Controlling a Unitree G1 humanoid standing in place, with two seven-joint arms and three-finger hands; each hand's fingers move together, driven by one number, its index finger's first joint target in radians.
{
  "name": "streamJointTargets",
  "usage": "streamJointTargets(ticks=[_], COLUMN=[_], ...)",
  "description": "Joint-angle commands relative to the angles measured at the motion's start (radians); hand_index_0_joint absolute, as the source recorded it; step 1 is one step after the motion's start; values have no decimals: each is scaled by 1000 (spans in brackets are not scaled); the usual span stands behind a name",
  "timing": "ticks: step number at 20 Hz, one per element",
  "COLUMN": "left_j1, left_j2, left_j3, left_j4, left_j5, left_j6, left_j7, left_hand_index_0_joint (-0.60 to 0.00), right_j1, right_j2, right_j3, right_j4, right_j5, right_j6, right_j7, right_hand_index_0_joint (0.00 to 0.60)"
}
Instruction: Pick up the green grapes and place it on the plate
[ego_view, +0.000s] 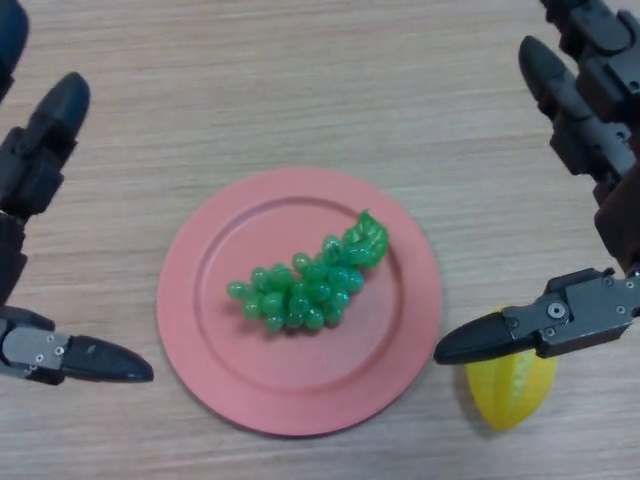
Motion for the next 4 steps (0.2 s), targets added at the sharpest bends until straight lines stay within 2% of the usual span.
streamJointTargets(ticks=[1,4], left_j1=[-20,-41], left_j2=[51,73], left_j3=[61,68], left_j4=[-29,-15], left_j5=[1,21], left_j6=[-171,-178], left_j7=[12,18], left_hand_index_0_joint=[0,0], right_j1=[-40,-48], right_j2=[-9,16], right_j3=[-100,-105], right_j4=[-50,-50], right_j5=[-18,-28], right_j6=[-127,-110], right_j7=[-13,2], right_hand_index_0_joint=[0,0])
